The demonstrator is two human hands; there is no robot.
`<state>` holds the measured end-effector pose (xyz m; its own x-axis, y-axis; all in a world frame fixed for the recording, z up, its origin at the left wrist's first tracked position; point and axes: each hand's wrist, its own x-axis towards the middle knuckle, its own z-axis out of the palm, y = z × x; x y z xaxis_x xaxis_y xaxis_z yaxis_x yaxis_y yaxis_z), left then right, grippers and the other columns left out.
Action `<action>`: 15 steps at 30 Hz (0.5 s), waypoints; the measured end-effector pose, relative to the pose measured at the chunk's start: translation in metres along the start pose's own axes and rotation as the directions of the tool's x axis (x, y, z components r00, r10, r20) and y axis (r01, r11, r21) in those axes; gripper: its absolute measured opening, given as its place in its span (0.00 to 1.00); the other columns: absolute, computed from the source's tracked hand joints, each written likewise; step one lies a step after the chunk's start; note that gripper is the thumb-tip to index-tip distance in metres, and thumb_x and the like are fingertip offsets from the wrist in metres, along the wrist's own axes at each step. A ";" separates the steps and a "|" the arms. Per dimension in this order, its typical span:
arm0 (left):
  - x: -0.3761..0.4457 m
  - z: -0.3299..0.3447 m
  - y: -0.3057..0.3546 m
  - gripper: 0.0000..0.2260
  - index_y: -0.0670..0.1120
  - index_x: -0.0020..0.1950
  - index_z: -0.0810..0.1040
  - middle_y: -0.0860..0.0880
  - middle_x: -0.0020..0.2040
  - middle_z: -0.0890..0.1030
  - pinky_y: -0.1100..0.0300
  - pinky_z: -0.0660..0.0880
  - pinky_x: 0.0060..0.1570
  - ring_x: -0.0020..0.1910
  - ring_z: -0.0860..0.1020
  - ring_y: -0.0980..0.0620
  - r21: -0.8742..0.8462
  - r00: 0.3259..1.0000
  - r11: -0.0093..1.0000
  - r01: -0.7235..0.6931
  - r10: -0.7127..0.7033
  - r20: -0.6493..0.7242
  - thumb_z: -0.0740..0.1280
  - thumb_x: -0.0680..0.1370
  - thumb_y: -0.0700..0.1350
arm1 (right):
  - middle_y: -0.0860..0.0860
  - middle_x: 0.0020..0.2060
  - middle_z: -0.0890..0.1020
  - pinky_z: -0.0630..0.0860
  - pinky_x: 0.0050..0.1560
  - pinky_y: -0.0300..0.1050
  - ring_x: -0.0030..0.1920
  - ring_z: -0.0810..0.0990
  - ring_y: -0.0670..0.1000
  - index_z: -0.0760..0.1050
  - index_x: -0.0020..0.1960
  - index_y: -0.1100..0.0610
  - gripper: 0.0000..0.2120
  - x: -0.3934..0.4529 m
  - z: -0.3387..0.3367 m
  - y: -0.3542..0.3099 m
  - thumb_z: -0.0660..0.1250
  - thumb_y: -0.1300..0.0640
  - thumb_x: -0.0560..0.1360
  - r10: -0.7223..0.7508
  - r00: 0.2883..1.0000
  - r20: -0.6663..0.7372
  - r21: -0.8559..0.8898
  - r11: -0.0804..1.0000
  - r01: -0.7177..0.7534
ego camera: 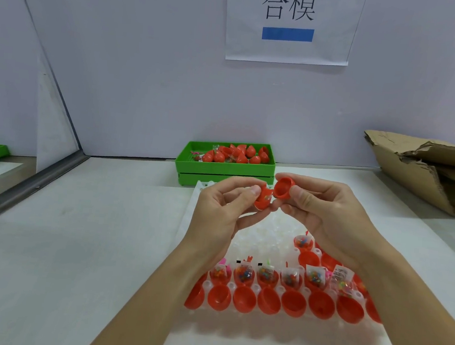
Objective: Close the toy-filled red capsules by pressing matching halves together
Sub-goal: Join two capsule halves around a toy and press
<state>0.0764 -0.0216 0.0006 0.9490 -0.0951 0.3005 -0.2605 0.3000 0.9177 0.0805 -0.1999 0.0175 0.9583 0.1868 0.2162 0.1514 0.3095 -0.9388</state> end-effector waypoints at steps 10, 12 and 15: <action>0.000 0.004 -0.002 0.06 0.46 0.45 0.84 0.42 0.43 0.85 0.56 0.81 0.47 0.46 0.85 0.45 0.046 0.998 0.998 -0.031 0.033 -0.057 0.69 0.77 0.36 | 0.57 0.48 0.87 0.81 0.46 0.38 0.48 0.87 0.55 0.83 0.55 0.56 0.15 -0.002 0.002 -0.001 0.70 0.58 0.68 -0.019 1.000 -0.007 -0.072 0.997 0.019; -0.001 0.004 -0.001 0.07 0.45 0.46 0.84 0.42 0.43 0.85 0.56 0.81 0.46 0.47 0.85 0.45 0.017 0.998 1.000 -0.019 0.020 -0.063 0.68 0.78 0.36 | 0.57 0.48 0.87 0.81 0.45 0.38 0.48 0.87 0.55 0.83 0.54 0.55 0.15 -0.002 0.002 -0.002 0.70 0.58 0.68 -0.023 1.000 -0.010 -0.076 0.997 0.022; 0.000 0.003 0.000 0.07 0.44 0.50 0.82 0.42 0.44 0.85 0.56 0.81 0.46 0.47 0.85 0.45 -0.007 0.998 1.000 -0.009 0.009 -0.059 0.67 0.79 0.35 | 0.56 0.48 0.87 0.81 0.45 0.38 0.48 0.87 0.55 0.84 0.54 0.55 0.15 -0.003 0.003 -0.002 0.70 0.58 0.67 -0.025 1.000 -0.007 -0.073 0.997 0.024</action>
<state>0.0755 -0.0249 0.0012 0.9556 -0.0361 0.2923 -0.2677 0.3072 0.9132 0.0770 -0.1984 0.0195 0.9560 0.1722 0.2376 0.1919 0.2456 -0.9502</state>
